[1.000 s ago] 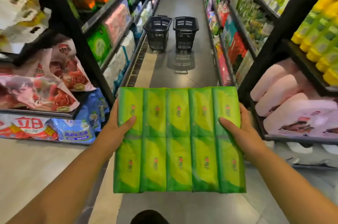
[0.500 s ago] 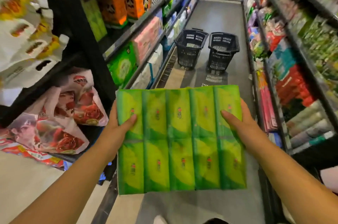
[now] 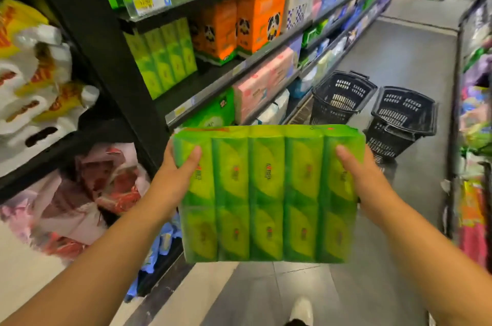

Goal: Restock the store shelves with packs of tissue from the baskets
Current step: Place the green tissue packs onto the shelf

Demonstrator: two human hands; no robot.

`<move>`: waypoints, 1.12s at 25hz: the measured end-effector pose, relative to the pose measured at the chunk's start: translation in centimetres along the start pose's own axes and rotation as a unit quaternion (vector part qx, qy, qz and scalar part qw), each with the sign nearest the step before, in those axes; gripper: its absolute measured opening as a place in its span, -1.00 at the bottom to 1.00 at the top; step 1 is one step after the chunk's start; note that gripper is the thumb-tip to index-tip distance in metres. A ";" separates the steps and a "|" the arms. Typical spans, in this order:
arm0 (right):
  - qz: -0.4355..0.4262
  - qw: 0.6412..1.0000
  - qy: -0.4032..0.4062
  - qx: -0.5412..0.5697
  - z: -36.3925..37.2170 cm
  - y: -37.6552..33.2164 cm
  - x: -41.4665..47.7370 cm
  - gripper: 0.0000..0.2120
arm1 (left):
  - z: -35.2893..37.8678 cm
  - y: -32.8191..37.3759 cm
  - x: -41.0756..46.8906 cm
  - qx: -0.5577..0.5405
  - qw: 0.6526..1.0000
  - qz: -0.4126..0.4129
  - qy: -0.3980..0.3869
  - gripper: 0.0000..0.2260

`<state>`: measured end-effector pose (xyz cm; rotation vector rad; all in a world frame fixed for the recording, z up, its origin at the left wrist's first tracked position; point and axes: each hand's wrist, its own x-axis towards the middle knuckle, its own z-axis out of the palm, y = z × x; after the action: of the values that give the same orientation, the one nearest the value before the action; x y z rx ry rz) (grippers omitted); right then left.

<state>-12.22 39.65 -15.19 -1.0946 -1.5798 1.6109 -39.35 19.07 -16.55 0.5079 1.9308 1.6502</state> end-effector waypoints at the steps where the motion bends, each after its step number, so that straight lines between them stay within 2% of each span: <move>1: 0.001 1.000 -0.020 -0.003 -0.3 -0.8 3.1 -0.05 | 1.4 0.7 1.2 -0.010 1.000 0.002 0.022 -0.27; 4: -0.008 0.997 -0.072 -0.007 -1.0 -2.9 11.6 -0.09 | 4.6 3.2 4.2 -0.018 0.996 0.028 0.081 -0.41; 7: -0.034 0.994 -0.103 0.004 0.0 -4.6 18.9 -0.06 | 6.0 5.5 7.5 -0.038 0.992 0.069 0.094 -0.54; 9: -0.062 0.989 -0.133 0.024 1.6 -5.9 23.5 -0.02 | 6.1 6.6 10.2 -0.032 0.990 0.093 0.105 -0.50; 12: -0.094 0.980 -0.173 0.036 4.4 -7.0 29.6 -0.15 | 5.7 7.4 13.7 0.001 0.983 0.119 0.136 -0.50; 16: -0.153 0.967 -0.204 0.010 8.5 -9.3 34.7 -0.06 | 4.9 9.0 17.1 0.034 0.975 0.144 0.166 -0.53; 19: -0.207 0.955 -0.213 0.019 10.6 -10.7 36.8 -0.32 | 4.7 10.4 18.5 0.032 0.969 0.153 0.193 -0.49; 22: -0.249 0.937 -0.245 0.017 12.3 -11.6 37.9 -0.47 | 4.7 10.9 18.5 0.064 0.956 0.162 0.237 -0.41; 25: -0.291 0.913 -0.284 0.035 13.6 -12.1 39.9 -0.51 | 5.9 10.9 18.4 0.086 0.935 0.174 0.298 -0.33; 28: -0.324 0.884 -0.331 0.057 14.8 -12.9 42.5 -0.50 | 7.3 11.3 18.8 0.092 0.912 0.218 0.336 -0.36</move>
<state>-46.36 71.06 -9.02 0.1241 -1.9448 1.6206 -50.21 38.04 -9.19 0.5111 2.6373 2.1336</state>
